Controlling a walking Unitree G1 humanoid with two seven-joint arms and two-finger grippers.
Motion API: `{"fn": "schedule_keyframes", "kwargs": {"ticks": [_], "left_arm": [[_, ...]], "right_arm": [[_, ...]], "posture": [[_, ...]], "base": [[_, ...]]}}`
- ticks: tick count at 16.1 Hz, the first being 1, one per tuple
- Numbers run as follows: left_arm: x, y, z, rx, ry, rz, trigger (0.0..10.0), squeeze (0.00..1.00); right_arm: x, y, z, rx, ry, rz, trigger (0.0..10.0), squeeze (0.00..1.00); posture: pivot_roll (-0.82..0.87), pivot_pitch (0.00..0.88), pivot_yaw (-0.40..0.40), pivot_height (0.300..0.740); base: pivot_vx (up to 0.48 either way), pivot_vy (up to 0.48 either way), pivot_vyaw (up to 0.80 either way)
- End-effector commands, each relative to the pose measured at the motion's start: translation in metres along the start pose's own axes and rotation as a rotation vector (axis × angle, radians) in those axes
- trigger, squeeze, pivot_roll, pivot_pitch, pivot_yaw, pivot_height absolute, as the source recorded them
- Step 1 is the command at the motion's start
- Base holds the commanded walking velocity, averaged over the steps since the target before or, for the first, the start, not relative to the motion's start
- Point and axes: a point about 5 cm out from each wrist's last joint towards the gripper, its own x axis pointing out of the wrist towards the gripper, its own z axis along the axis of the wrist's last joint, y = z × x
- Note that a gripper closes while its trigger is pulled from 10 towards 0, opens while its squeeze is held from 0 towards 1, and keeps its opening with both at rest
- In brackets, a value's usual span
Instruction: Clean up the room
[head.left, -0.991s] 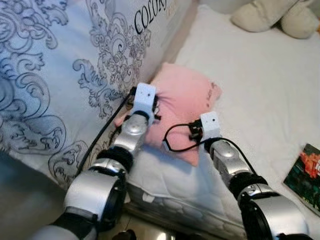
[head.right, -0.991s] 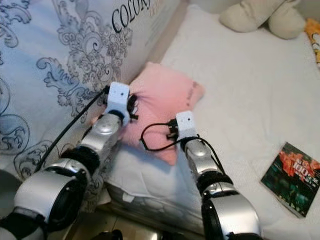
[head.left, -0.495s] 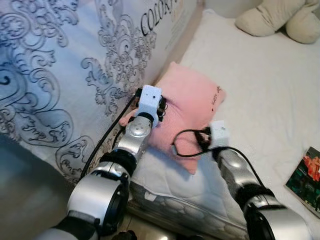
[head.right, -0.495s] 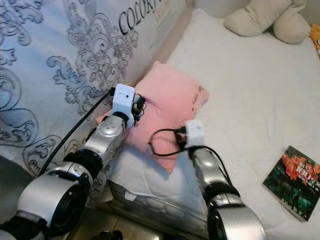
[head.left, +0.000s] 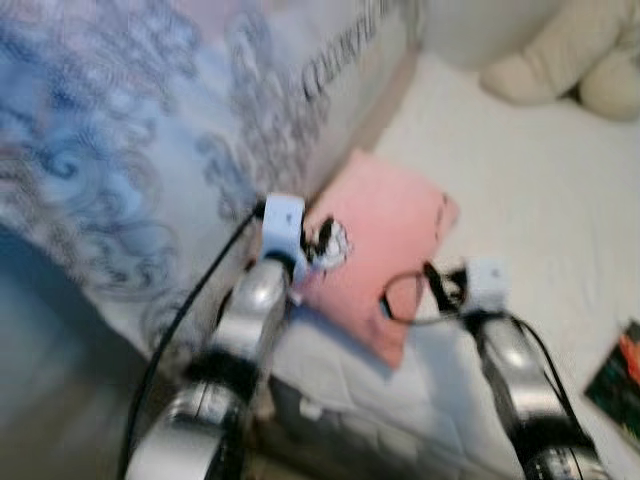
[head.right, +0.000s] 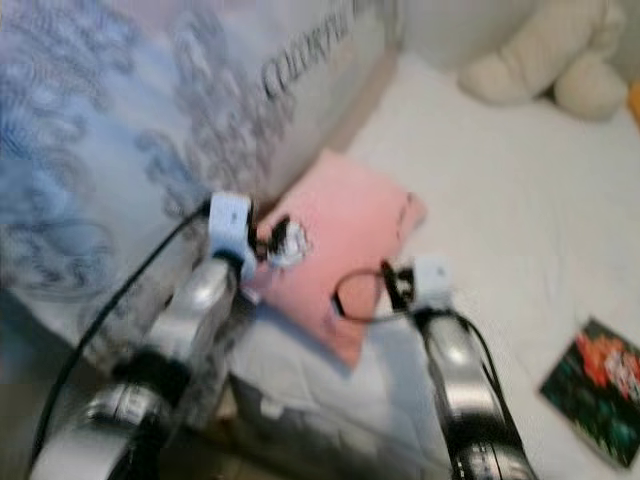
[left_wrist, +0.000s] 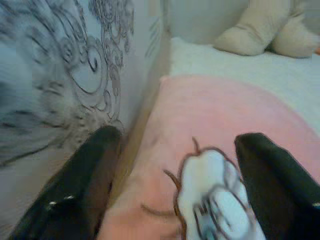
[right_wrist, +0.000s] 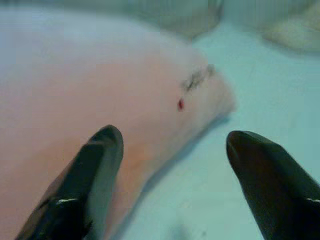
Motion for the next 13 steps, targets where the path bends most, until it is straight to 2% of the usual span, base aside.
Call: {"fn": "schedule_keyframes", "kwargs": {"ticks": [1, 2, 3, 4, 5, 6, 7, 9, 10, 11, 13], "left_arm": [[-0.008, 0.000, 0.007, 0.044, -0.020, -0.033, 10.0, 1.00], [-0.021, 0.000, 0.009, 0.071, -0.045, -0.041, 10.0, 1.00], [-0.027, -0.001, 0.010, 0.082, -0.059, -0.046, 10.0, 1.00], [-0.037, -0.003, 0.009, 0.084, -0.086, -0.049, 10.0, 1.00], [-0.049, -0.003, 0.002, 0.073, -0.107, -0.027, 10.0, 1.00], [-0.053, -0.002, -0.002, 0.092, -0.112, -0.012, 10.0, 0.21], [-0.058, -0.001, -0.007, 0.130, -0.077, 0.014, 10.0, 0.00], [-0.061, 0.007, -0.009, 0.025, -0.062, 0.072, 10.0, 0.00], [-0.063, 0.011, -0.018, 0.025, -0.039, 0.101, 10.0, 0.00], [-0.065, 0.012, -0.027, 0.040, -0.016, 0.114, 10.0, 0.00], [-0.066, 0.014, -0.037, 0.040, 0.016, 0.120, 10.0, 0.00]], "right_arm": [[-0.011, -0.005, 0.003, -0.007, -0.043, -0.075, 10.0, 1.00], [-0.029, -0.008, 0.001, 0.009, -0.097, -0.162, 10.0, 1.00], [-0.039, -0.008, -0.001, 0.003, -0.123, -0.181, 10.0, 1.00], [-0.052, -0.004, -0.008, 0.002, -0.129, -0.175, 10.0, 1.00], [-0.065, 0.004, -0.023, 0.044, -0.067, -0.155, 10.0, 1.00], [-0.068, 0.005, -0.027, 0.059, -0.041, -0.157, 10.0, 1.00], [-0.070, 0.009, -0.029, 0.079, -0.001, -0.141, 10.0, 1.00], [-0.062, 0.017, -0.024, 0.043, 0.007, -0.120, 10.0, 1.00], [-0.057, 0.015, -0.026, 0.041, 0.022, -0.140, 10.0, 0.64], [-0.054, 0.011, -0.026, 0.046, 0.028, -0.167, 10.0, 0.00], [-0.050, 0.008, -0.026, 0.070, 0.049, -0.201, 10.0, 0.00]], "posture": [[0.16, 0.000, -0.015, 0.740], [0.17, 0.000, -0.016, 0.740], [0.17, 0.000, -0.017, 0.740], [0.18, 0.000, -0.017, 0.740], [0.17, 0.000, -0.022, 0.740], [0.17, 0.000, -0.023, 0.740], [0.18, 0.000, -0.028, 0.740], [0.18, 0.000, -0.027, 0.740], [0.18, 0.000, -0.029, 0.740], [0.18, 0.000, -0.030, 0.740], [0.18, 0.000, -0.023, 0.740]], "base": [[0.000, 0.000, 0.00], [0.000, 0.000, 0.00], [0.000, 0.000, 0.00], [0.000, 0.000, 0.00], [0.000, 0.000, 0.00], [0.000, 0.000, 0.00], [0.000, 0.000, 0.00], [0.000, -0.476, 0.00], [0.000, -0.480, 0.00], [0.000, -0.480, 0.00], [0.000, -0.480, 0.00]]}}
